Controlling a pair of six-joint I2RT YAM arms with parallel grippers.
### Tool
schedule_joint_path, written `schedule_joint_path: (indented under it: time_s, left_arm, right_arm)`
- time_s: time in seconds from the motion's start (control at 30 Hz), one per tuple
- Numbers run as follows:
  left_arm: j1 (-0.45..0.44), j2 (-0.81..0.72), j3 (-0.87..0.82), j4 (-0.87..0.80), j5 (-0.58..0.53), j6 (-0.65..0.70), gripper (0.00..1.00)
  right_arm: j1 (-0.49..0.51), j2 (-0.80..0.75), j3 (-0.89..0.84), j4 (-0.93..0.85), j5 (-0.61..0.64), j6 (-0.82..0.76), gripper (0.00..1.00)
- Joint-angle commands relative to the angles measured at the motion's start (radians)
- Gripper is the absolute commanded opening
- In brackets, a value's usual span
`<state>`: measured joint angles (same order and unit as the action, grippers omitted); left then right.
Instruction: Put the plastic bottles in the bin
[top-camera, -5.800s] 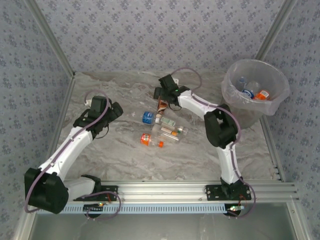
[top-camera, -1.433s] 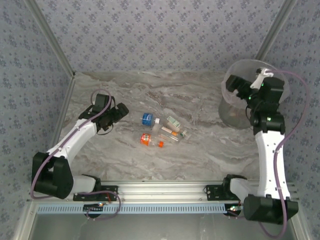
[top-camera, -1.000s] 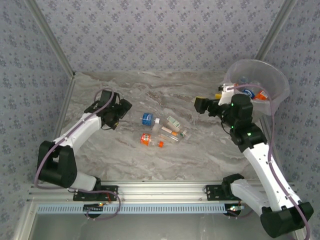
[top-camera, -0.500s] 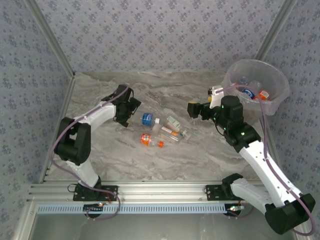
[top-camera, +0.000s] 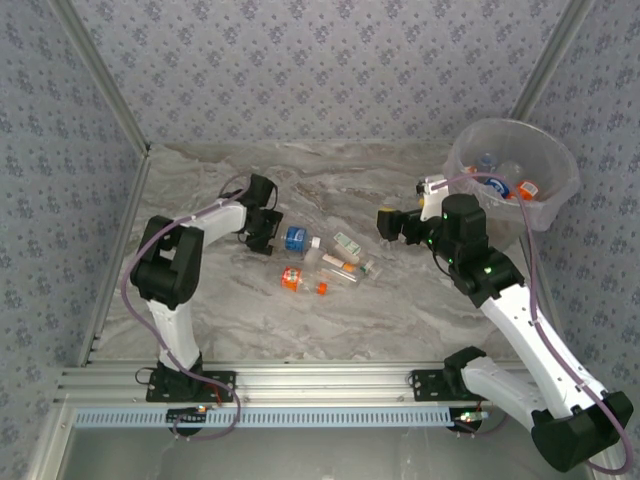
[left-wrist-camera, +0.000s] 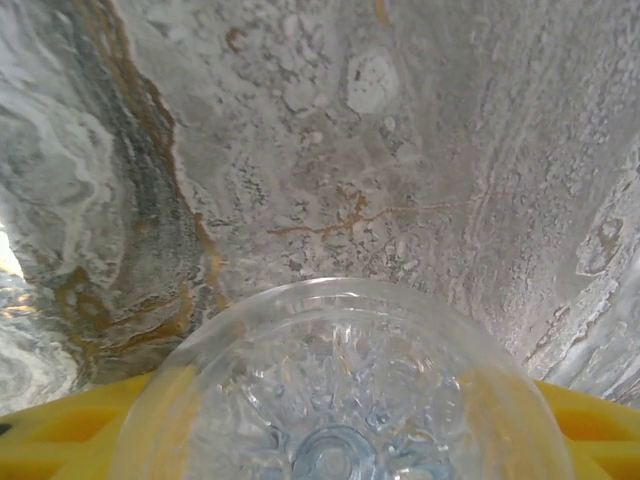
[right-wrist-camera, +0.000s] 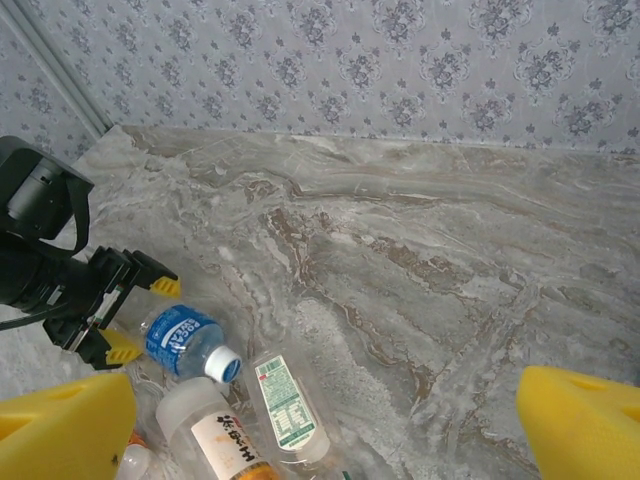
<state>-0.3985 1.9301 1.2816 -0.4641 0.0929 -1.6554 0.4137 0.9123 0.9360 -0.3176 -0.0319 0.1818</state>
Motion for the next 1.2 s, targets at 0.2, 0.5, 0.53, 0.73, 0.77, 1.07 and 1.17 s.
schedule_joint_path:
  time_s: [0.2,0.5,0.53,0.73,0.77,1.07,1.17]
  left_arm:
    - [-0.005,0.012,0.05,0.012,-0.082,0.028,0.54]
    - [-0.005,-0.063,0.001,0.082,-0.135,0.079,0.33]
    - [-0.004,-0.077,-0.001,0.089,-0.144,0.101,0.31]
    - [-0.018,-0.193,0.006,0.155,-0.224,0.37,0.21]
    - [-0.022,-0.218,-0.004,0.173,-0.237,0.422,0.2]
    - [-0.024,-0.43,-0.119,0.405,-0.043,0.826,0.1]
    - [-0.025,-0.47,-0.087,0.349,0.073,0.928,0.1]
  right_arm:
    - [0.009,-0.006,0.032,-0.006,0.014,-0.021,1.0]
    - [0.014,0.028,0.026,0.033,0.01,-0.002,1.0]
    - [0.014,0.035,0.026,0.042,0.001,0.007,1.0]
    - [0.019,0.105,0.014,0.121,0.051,0.16,1.0]
    - [0.02,0.12,0.012,0.139,0.028,0.172,1.0]
    - [0.063,0.282,0.086,0.217,-0.177,0.165,1.0]
    - [0.099,0.326,0.099,0.264,-0.218,0.14,1.0]
